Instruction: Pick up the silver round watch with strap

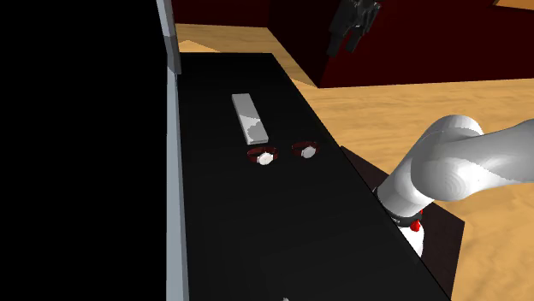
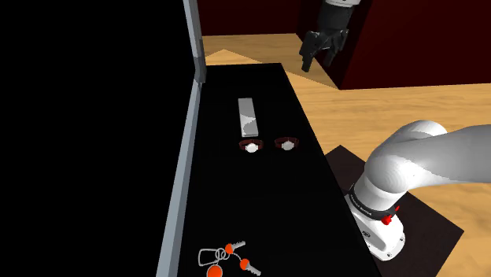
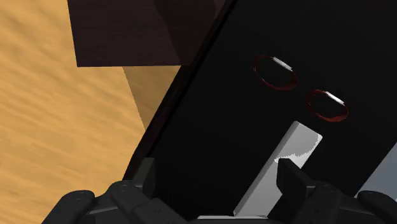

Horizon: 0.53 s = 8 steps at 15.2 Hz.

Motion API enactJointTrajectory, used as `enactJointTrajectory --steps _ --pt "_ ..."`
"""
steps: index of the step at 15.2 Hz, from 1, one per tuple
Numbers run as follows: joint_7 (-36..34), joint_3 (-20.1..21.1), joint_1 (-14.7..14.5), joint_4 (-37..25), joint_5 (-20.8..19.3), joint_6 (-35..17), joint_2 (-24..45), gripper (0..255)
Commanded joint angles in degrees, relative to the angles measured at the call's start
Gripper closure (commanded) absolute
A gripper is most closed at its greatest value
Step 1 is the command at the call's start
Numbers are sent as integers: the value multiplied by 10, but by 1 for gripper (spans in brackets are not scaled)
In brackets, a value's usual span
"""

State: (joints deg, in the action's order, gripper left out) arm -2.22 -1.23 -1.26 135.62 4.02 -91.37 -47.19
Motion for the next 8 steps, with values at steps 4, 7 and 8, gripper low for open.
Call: enactJointTrajectory --steps 4,7,8 --pt "18 28 -30 14 8 -38 19 0" --pt "35 55 -58 26 15 -75 39 0" --pt "41 65 -68 29 17 -88 46 0"
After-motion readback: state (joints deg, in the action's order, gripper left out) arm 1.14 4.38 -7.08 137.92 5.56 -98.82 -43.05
